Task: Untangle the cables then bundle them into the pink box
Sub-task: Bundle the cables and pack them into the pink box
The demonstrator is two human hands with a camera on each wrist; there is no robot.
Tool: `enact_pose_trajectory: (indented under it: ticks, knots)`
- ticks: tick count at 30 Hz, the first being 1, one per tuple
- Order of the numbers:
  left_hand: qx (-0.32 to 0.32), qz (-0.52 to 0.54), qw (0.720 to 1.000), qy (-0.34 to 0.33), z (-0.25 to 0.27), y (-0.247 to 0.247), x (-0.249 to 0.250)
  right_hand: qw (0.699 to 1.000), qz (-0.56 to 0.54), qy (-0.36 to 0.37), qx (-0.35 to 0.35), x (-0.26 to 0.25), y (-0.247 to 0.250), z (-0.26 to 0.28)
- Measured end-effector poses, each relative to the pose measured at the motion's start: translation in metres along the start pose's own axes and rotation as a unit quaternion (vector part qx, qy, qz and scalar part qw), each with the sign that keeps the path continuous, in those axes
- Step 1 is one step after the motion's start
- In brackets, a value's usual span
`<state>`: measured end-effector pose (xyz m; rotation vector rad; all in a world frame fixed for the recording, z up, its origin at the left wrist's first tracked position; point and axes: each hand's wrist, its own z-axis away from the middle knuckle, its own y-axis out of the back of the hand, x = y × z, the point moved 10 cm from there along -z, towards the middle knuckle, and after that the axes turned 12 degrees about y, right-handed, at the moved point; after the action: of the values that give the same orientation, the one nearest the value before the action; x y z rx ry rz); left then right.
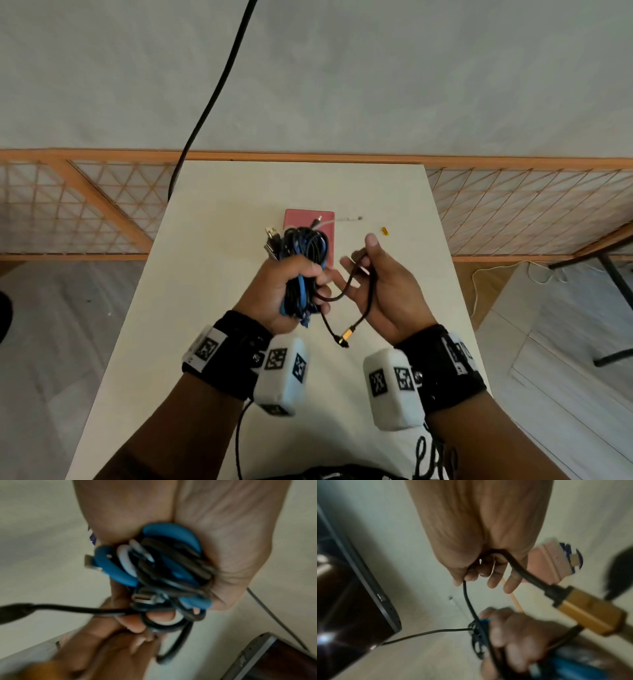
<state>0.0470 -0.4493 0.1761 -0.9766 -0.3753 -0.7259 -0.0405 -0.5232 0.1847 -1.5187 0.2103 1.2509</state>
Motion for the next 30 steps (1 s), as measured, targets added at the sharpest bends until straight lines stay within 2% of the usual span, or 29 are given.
enact_pose_trajectory:
  ticks: [4,7,10,12,15,20,24,27,30]
  knots:
    - [0.039,0.018,0.999,-0.033,-0.004,-0.005,-0.014,1.0,-0.016,-0.007,-0.026,-0.011,-0.026,-0.008]
    - [0.04,0.012,0.998,-0.044,-0.002,-0.014,-0.008,0.997,0.08,-0.002,-0.018,-0.006,-0.025,-0.006]
    - [0.05,-0.023,0.998,-0.031,-0.001,-0.017,-0.008,0.981,0.182,0.046,-0.043,-0.008,-0.023,-0.008]
    - [0.053,-0.046,0.997,-0.034,0.0,-0.02,-0.009,0.975,0.197,0.082,-0.062,-0.011,-0.023,-0.011]
    - [0.054,-0.081,0.994,-0.043,0.003,-0.027,-0.011,0.976,0.19,0.083,-0.073,-0.011,-0.017,-0.011]
    - [0.042,-0.138,0.988,-0.048,0.005,-0.031,-0.006,0.963,0.208,0.093,-0.141,-0.015,-0.029,-0.003]
    - [0.059,-0.155,0.985,-0.057,0.005,-0.027,-0.012,0.965,0.186,0.11,-0.147,-0.011,-0.024,-0.006]
    - [0.092,-0.101,0.988,-0.072,0.002,-0.02,-0.02,0.96,0.188,0.181,-0.106,-0.017,-0.02,-0.003]
    - [0.133,-0.09,0.983,-0.088,0.0,-0.005,-0.024,0.928,0.271,0.248,-0.062,-0.016,-0.014,0.0]
